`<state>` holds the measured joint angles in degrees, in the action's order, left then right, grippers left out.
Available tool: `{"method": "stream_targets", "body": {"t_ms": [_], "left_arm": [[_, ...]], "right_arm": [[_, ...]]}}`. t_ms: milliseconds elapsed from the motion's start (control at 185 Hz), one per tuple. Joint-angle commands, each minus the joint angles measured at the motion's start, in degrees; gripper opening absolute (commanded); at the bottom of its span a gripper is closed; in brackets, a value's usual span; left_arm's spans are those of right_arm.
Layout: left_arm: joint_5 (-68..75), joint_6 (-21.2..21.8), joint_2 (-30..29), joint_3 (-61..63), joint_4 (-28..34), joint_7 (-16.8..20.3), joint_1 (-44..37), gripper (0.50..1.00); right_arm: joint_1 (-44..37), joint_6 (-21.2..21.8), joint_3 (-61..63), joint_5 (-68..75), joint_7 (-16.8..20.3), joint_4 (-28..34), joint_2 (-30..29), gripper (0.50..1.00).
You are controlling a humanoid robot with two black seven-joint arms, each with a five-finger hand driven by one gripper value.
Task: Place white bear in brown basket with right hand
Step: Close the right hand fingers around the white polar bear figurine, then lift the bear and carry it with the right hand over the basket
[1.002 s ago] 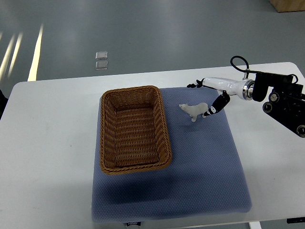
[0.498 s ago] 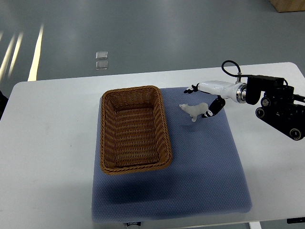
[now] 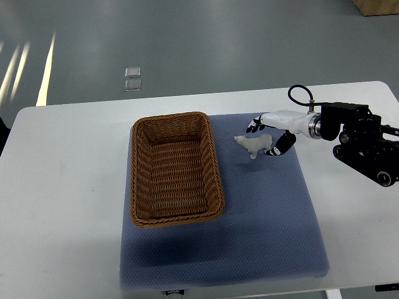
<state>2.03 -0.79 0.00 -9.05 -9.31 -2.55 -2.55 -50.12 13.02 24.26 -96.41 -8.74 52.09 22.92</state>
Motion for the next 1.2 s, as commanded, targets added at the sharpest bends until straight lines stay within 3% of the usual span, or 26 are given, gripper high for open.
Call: {"method": "stream_targets", "body": {"t_ms": [0,157,217,850,1197], "left_arm": [[0.0,0.0,0.0,0.0,0.0,0.0,0.0,1.0],[0.0,0.0,0.0,-0.09,0.0,0.0,0.0,1.0],[0.0,0.0,0.0,0.0,0.0,0.0,0.0,1.0],[0.0,0.0,0.0,0.0,0.0,0.0,0.0,1.0],[0.0,0.0,0.0,0.0,0.0,0.0,0.0,1.0]], "right_arm": [[0.02,0.07,0.0,-0.71,0.04,-0.32,-0.33,0.678],[-0.07,0.16,0.0,-0.89,1.36,-0.32,-0.33,0.568],[-0.07,0.16,0.0,-0.89,1.62,-0.32,-0.33,0.5],[-9.56,-0.02,0.18,0.08,1.01,1.52,-0.42,0.5],[-15.18,0.25,-5.18,-0.01,1.01,1.87,-8.07,0.545]]}}
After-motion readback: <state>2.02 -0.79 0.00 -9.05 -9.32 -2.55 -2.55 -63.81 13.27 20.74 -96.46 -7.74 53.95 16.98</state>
